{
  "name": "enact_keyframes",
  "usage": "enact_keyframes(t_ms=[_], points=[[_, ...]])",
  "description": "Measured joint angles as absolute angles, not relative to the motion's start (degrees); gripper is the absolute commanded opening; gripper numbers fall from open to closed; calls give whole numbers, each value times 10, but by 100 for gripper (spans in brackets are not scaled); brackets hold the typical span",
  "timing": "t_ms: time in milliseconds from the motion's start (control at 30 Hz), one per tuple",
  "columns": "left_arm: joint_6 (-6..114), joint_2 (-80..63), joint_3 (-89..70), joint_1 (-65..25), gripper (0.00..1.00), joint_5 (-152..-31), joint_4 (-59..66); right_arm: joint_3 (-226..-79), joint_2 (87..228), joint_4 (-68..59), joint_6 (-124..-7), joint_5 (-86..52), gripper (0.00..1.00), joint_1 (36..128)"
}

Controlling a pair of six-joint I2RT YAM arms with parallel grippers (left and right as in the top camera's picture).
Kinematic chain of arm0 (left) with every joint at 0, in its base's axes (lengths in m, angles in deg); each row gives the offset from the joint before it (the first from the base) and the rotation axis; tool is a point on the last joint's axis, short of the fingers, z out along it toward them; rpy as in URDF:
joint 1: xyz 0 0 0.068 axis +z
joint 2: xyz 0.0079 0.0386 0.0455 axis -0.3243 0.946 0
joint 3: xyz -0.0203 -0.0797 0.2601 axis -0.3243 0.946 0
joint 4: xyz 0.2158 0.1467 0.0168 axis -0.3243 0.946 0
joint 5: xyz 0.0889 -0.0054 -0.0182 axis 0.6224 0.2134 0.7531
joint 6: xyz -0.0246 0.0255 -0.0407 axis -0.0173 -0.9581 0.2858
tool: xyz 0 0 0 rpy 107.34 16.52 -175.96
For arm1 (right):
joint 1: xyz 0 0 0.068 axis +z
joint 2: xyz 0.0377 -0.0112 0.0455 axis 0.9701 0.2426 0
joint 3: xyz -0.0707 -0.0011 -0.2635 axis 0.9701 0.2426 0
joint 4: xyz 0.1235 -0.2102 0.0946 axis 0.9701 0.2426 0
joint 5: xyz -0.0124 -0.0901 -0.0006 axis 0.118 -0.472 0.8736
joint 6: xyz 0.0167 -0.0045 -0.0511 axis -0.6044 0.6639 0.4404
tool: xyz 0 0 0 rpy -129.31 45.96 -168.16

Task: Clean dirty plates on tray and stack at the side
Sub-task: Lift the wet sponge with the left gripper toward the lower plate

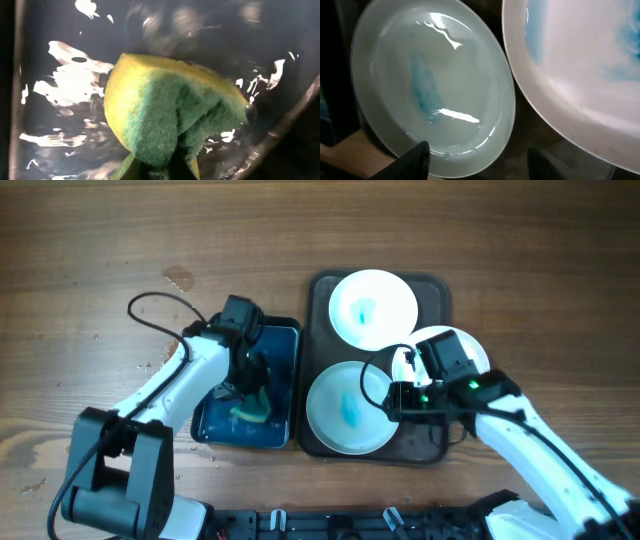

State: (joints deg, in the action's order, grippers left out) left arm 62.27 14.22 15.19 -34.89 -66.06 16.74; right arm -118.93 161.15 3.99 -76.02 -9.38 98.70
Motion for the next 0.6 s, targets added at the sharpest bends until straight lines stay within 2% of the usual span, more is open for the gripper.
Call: enact_keyframes(t_ms=[67, 233, 333, 400, 433, 600], points=[[619, 133, 134, -349, 65, -662, 178, -1189, 1638, 29, -755, -94, 61, 987], [612, 129, 132, -353, 45, -663, 198, -1189, 1639, 24, -754, -94, 61, 987], [601, 129, 155, -367, 19, -654, 165, -1189, 1639, 24, -754, -94, 62, 987], [597, 129, 184, -371, 11, -643, 128, -1189, 1639, 28, -755, -94, 69, 987], [599, 128, 198, -371, 4, -641, 107, -1189, 1639, 29, -756, -94, 69, 987], [597, 125, 215, -371, 4, -639, 83, -1179, 1646, 12, -756, -94, 68, 987]])
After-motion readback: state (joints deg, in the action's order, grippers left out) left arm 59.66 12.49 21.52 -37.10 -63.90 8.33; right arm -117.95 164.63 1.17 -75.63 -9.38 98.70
